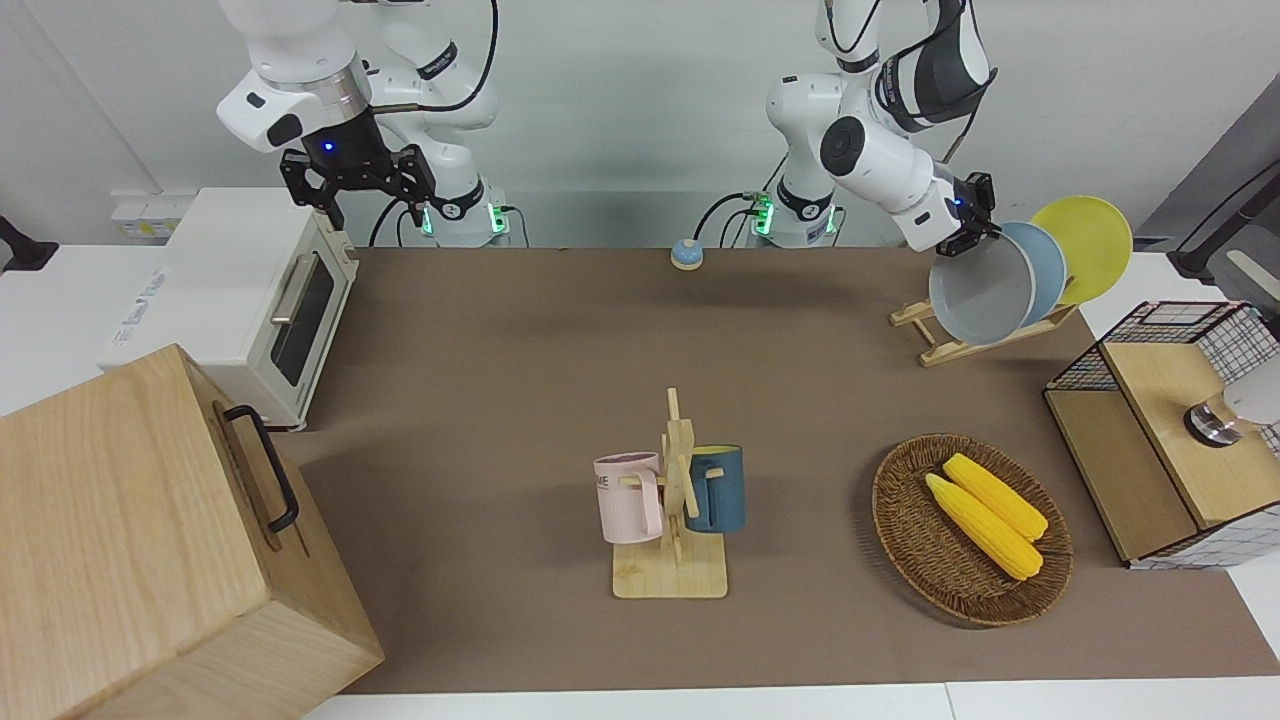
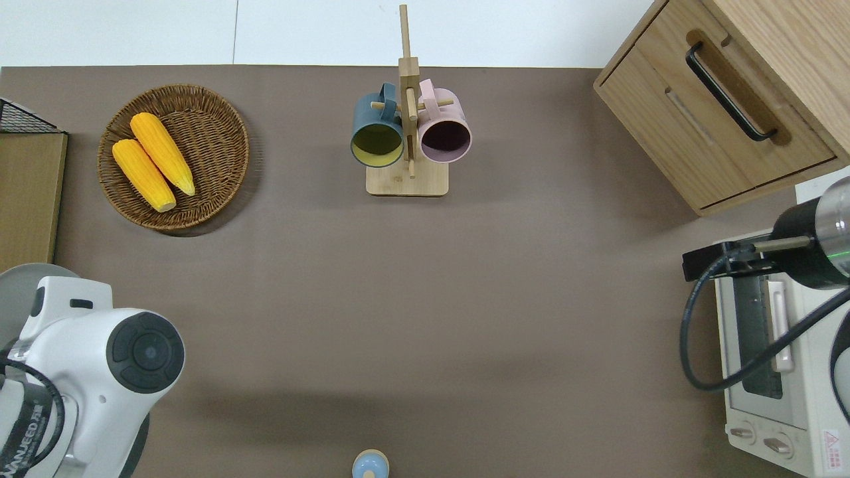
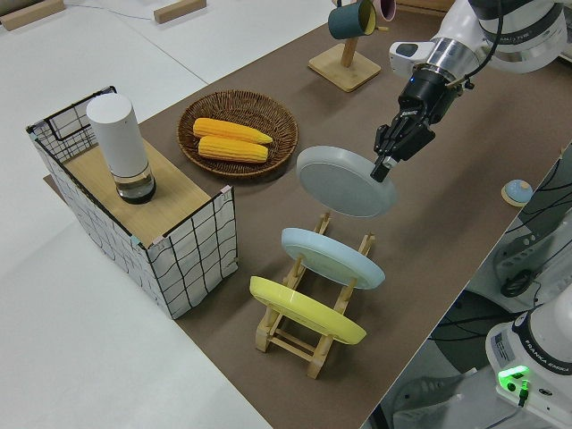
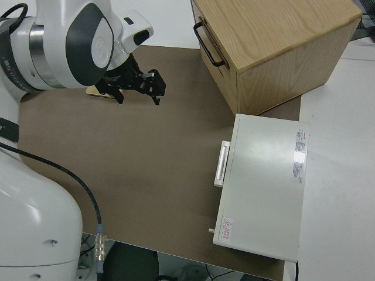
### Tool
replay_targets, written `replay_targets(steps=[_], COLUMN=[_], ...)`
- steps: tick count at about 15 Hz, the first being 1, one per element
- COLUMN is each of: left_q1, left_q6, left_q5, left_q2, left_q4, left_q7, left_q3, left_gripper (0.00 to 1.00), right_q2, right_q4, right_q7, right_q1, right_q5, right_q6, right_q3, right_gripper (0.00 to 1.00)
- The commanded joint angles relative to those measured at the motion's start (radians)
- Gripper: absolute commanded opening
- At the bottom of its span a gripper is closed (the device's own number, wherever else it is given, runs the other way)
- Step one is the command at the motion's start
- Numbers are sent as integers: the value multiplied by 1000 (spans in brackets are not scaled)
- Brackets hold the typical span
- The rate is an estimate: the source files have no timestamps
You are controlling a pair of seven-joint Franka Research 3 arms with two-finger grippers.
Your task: Pick gray plate from table and place it on lower plate rack with left arm
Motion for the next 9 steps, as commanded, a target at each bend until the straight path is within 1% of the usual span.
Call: replay_targets(steps=[1,4,7,9], left_q1=[-32,-43,-44,-44], left_q6=[21,10,8,7], left_q5=[29,29,30,58], left_q2=[-33,-35,-39,-51], left_q4=[-73,-93,-111,-135], left_q7=[-61,-75,-89,-89], left_q3=[-3,-12,-12,-13], left_gripper=[0,0,0,0], right_q2=[-2,-2,-2,-2], right_q4=[6,6,6,6], right_q7=[0,0,0,0], right_q1=[-7,-7,-7,-7], right_q5=[7,7,7,7], right_q6=[-14,-14,-14,-14], right_q3=[7,7,5,5], right_gripper=[990,990,990,990])
